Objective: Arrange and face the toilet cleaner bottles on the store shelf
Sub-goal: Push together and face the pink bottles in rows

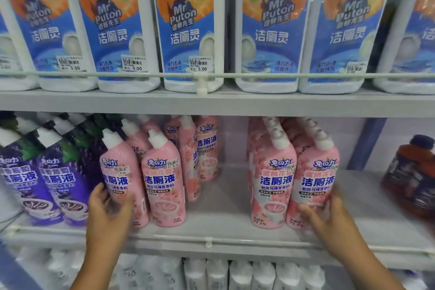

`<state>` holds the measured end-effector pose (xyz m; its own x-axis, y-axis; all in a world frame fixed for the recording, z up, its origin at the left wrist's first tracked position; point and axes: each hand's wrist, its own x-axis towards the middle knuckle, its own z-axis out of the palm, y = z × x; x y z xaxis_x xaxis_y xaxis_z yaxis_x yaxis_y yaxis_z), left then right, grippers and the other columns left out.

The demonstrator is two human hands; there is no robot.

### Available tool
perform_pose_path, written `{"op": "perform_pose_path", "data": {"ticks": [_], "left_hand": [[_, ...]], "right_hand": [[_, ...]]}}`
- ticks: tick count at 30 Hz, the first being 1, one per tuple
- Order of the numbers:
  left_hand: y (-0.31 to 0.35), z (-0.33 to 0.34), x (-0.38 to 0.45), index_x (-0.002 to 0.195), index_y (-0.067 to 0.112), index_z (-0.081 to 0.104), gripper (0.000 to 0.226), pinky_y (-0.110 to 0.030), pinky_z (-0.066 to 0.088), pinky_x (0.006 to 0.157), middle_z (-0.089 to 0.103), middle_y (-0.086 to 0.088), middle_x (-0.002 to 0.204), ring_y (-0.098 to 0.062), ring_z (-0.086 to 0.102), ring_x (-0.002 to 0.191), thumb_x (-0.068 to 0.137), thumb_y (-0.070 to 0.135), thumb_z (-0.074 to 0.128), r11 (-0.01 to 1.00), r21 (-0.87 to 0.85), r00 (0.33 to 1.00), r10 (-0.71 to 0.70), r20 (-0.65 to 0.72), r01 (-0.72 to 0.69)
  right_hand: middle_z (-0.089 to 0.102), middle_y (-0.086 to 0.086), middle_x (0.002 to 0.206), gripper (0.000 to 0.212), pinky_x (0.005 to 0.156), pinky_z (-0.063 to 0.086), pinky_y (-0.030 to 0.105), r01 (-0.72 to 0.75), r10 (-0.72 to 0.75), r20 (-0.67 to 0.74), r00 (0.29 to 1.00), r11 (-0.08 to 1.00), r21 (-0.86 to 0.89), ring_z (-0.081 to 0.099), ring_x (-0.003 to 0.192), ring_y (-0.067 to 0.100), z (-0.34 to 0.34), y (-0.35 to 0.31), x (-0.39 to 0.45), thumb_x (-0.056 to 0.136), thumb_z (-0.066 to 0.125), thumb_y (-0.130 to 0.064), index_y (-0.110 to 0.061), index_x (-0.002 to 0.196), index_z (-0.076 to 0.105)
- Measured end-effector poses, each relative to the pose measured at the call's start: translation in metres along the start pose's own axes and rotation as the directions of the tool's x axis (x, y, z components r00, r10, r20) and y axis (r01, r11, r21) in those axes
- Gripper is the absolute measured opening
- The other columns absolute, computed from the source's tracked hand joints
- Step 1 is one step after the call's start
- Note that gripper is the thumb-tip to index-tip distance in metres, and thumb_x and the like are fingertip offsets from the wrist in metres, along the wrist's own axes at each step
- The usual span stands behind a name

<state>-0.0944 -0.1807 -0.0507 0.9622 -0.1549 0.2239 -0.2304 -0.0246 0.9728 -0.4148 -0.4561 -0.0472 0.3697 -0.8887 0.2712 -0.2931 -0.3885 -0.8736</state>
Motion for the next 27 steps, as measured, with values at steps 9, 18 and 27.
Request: {"op": "perform_pose_path", "data": {"ticks": [9, 18, 27], "left_hand": [[-0.009, -0.029, 0.024, 0.119, 0.024, 0.059, 0.053, -0.042, 0.053, 0.094, 0.072, 0.002, 0.109, -0.016, 0.069, 0.1, 0.073, 0.02, 0.087, 0.992, 0.122, 0.957, -0.032, 0.289, -0.004], [-0.015, -0.038, 0.04, 0.123, 0.017, 0.052, 0.057, -0.025, 0.054, 0.079, 0.07, 0.001, 0.109, -0.016, 0.066, 0.1, 0.077, -0.007, 0.076, 0.997, 0.051, 0.901, -0.08, 0.426, 0.064], [0.0, -0.016, 0.008, 0.1, 0.02, 0.057, 0.053, -0.008, 0.055, 0.067, 0.072, -0.004, 0.102, -0.004, 0.071, 0.078, 0.068, -0.018, 0.077, 0.999, -0.05, 0.907, 0.007, 0.421, 0.015]], "right_hand": [[0.064, -0.015, 0.104, 0.024, 0.075, 0.051, 0.013, 0.202, -0.23, 0.336, 0.913, 0.972, 0.117, 0.063, 0.092, 0.002, 0.119, -0.086, -0.075, 0.089, 0.072, -0.028, -0.039, 0.107, 0.061], [0.069, -0.014, 0.117, 0.059, 0.098, 0.056, 0.029, -0.042, -0.081, 0.52, 0.85, 0.975, 0.22, 0.067, 0.104, -0.002, 0.232, -0.127, -0.044, 0.07, 0.084, -0.028, -0.04, 0.119, 0.054], [0.074, -0.012, 0.108, 0.05, 0.087, 0.054, 0.016, -0.046, -0.103, 0.438, 0.893, 0.947, 0.317, 0.069, 0.099, -0.002, 0.181, -0.126, -0.05, 0.077, 0.083, -0.011, -0.031, 0.116, 0.06]]}}
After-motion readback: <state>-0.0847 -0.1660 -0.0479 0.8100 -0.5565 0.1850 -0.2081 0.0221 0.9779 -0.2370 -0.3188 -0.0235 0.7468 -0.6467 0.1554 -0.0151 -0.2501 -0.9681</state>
